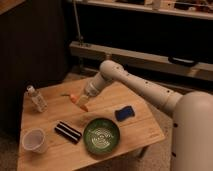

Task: Place the pepper in the ceramic cup

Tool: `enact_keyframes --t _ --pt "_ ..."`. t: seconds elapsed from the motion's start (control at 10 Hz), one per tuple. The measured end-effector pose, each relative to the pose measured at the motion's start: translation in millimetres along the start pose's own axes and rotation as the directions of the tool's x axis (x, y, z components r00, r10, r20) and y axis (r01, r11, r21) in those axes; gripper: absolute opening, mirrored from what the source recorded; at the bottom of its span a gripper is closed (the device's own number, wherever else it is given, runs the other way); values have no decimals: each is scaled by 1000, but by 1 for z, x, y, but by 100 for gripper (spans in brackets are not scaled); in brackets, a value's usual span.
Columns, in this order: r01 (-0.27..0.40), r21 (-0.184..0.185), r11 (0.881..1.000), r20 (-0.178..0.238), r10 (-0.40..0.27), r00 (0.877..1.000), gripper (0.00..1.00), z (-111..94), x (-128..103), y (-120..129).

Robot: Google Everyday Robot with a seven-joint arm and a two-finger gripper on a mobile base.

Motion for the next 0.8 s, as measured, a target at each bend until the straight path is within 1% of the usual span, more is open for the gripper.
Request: enact_keyframes --t 0.1,0.2,0.3,0.4,0.6,0.7,0.8 --pt "25 -35 999 46 -23 999 0 3 -14 15" --pt "51 -72 996 96 -44 994 0 8 -29 30" --pt "70 -107 992 138 -55 989 0 14 -41 43" --pt "91 -151 984 177 -64 982 0 24 -50 60" --pt "128 -211 969 206 -84 975 0 38 -61 88" --pt "160 -249 955 221 -105 970 0 46 -69 109" --pt "182 -269 946 229 -120 966 0 51 -74 121"
